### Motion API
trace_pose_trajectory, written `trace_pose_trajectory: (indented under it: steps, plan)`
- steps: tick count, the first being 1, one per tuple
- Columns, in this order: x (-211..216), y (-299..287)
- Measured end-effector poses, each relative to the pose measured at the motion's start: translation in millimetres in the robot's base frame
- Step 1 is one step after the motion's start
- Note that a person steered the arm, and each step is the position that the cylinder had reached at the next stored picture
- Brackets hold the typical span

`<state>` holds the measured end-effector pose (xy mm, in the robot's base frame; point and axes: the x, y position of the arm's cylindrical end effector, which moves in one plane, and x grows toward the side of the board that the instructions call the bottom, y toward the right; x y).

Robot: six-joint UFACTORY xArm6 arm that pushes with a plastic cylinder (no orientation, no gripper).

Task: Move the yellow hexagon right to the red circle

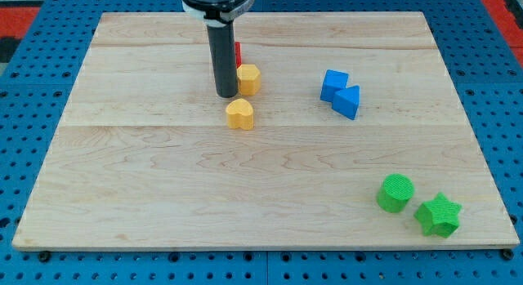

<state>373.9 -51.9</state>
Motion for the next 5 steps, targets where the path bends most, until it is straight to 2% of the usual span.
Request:
trace_pose_trajectory:
  steps: [1, 2, 4, 5]
  plan:
    - [-7.7, 16.3]
    - [-1.1, 9.0]
    - [8.1, 61.6]
    - [-4.5, 76.6]
